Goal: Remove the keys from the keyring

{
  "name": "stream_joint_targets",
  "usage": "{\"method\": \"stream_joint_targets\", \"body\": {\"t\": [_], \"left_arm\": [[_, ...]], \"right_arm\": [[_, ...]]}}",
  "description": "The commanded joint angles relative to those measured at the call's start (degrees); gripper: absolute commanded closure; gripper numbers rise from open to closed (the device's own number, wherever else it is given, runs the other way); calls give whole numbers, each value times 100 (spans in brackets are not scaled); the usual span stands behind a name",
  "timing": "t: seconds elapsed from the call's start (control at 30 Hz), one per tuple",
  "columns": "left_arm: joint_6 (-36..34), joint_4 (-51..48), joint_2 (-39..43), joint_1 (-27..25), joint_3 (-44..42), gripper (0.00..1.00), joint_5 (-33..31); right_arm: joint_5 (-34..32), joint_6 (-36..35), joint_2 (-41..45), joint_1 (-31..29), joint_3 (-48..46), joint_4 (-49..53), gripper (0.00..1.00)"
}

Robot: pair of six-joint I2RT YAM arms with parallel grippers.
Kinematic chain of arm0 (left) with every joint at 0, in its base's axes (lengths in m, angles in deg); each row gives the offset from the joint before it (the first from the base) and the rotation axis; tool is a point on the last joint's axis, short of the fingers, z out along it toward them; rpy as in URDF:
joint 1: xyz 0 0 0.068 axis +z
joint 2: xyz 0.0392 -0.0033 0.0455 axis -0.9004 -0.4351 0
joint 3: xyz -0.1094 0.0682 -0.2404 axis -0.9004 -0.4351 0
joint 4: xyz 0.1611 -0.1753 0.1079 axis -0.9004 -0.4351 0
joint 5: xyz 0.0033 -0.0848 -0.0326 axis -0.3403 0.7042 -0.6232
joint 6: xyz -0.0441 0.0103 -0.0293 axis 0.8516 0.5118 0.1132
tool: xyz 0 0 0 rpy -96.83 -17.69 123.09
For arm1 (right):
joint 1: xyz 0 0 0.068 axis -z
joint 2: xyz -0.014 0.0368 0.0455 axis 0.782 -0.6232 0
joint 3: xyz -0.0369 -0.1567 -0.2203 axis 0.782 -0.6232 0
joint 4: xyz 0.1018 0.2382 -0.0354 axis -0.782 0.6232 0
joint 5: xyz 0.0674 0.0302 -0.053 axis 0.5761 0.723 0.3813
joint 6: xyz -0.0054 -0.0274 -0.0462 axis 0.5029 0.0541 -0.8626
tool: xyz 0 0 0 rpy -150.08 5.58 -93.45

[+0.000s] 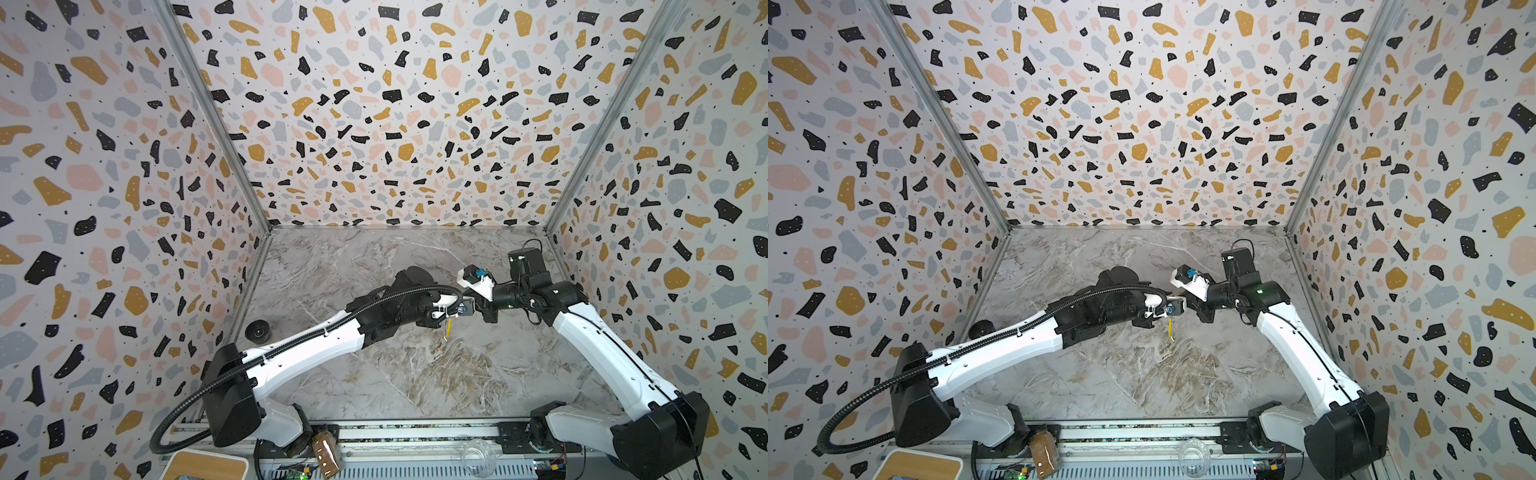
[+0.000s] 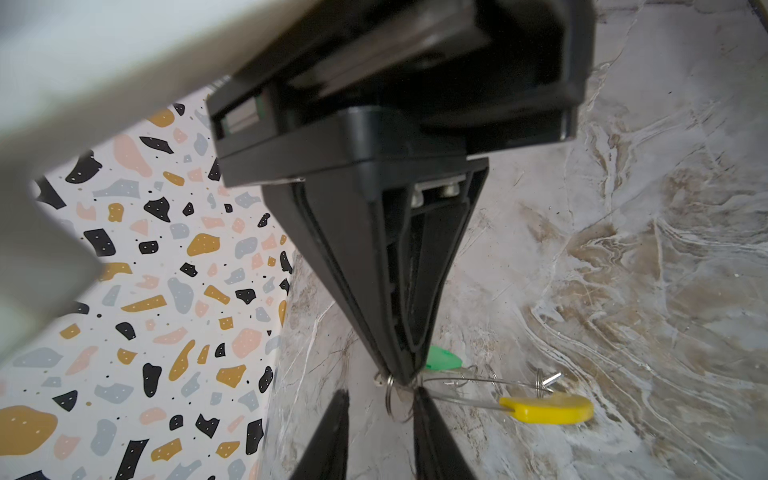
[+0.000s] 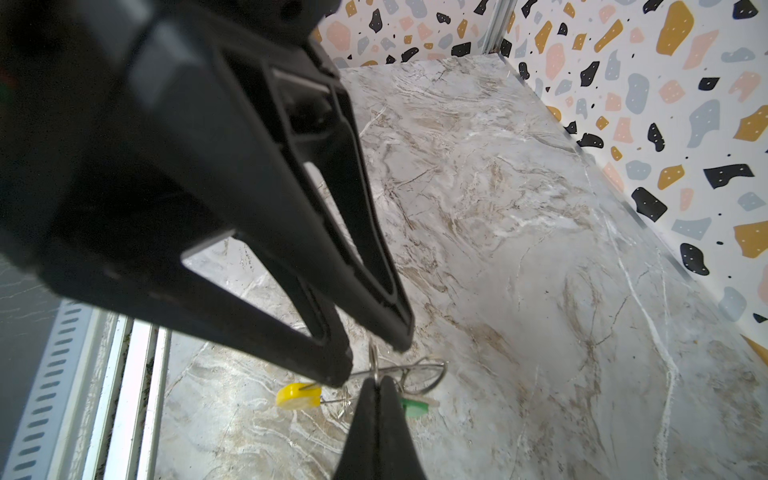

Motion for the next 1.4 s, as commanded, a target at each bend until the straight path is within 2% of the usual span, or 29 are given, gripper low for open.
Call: {"method": "stream_joint_targets", "body": {"t": [0.0,0.27,0.7,1.2,1.37], "left_arm": [[-102,122,-45,-74,171,73,-313],[-140,165,-61,-106,171,77,-584],[-131,96,-14,-152,61,79,-605],[45,-282,-87,-141,170,81,-411],[82,-471,-164,-142,283,85,-337]], "right_arm": [[21,-72,29,-18,261,161,100],[13,-28,1,-72,317,215,100],[-206,16,44,-312,371,118,100],[-720,-327,272,-605,296,13,100],[-756,-484,406,-644,215,-35,100]]}}
